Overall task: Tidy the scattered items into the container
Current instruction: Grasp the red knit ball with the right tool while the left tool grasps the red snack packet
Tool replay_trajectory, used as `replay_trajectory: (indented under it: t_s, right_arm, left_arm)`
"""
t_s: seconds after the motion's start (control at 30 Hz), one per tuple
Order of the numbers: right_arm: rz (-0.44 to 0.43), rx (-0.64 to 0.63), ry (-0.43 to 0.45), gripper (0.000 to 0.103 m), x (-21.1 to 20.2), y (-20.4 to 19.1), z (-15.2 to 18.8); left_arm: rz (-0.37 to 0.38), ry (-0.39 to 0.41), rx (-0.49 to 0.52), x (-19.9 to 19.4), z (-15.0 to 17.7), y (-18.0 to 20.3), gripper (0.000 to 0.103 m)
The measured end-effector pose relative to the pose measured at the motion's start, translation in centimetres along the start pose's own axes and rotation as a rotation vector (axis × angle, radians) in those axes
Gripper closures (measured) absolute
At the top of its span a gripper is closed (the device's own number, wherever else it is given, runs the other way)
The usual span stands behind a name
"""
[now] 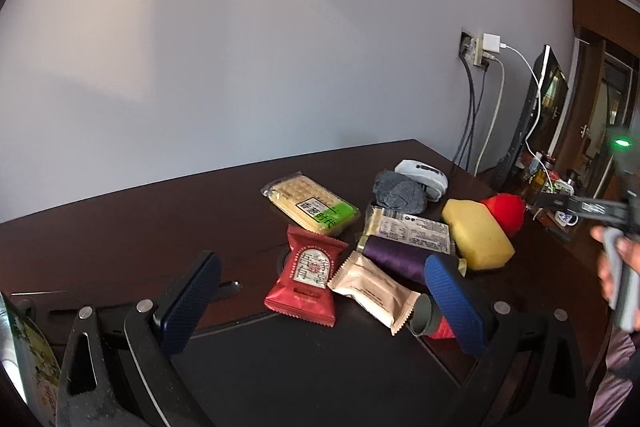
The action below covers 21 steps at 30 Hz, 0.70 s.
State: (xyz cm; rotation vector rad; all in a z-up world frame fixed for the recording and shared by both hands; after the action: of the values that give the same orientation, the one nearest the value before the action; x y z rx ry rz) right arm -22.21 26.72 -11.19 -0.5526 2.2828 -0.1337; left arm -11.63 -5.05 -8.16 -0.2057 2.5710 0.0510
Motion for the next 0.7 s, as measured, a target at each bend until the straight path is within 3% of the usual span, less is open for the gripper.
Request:
replay_trajectory:
  t_s: [0.1, 0.23, 0.47, 0.53, 0.7]
  right_arm:
    - [-0.023, 0.026, -0.048, 0.025, 2.5, 1.2, -0.5]
    - [-0.019, 0.005, -0.076, 0.026, 4.3, 1.4, -0.9]
    - [0.019, -0.002, -0.132, 0.026, 7.1, 2.7, -0.5]
    - [0.012, -0.002, -0.148, 0.034, 7.7, 2.5, -0.3]
    - [-0.009, -0.004, -0.141, 0.039, 8.3, 2.1, -0.1]
  left_arm:
    - [0.056, 0.015, 0.029, -0.6, 0.1, 1.3, 0.000]
    - [0.086, 0.041, 0.066, -1.2, 0.2, 2.7, 0.000]
    - [0.076, 0.002, -0.005, -0.3, 0.4, 0.1, 0.000]
    - [0.067, -0.013, -0.011, 0.3, 0.5, -0.5, 0.000]
    - [0.036, -0.080, 0.017, 2.8, 1.3, -1.0, 0.001]
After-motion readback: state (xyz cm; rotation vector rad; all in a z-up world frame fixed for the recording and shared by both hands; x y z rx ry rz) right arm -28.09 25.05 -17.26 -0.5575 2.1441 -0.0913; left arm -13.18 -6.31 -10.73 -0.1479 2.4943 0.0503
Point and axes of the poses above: each gripper's, at about its wrist camera, not at the fingertips, and x roughly the way its jaws point, y to its right, z to its underside, the point moved 8 cm from there along x, roughly the way its jaws point, and after that the axes turned 13 degrees about -z, right-handed, at the moved point
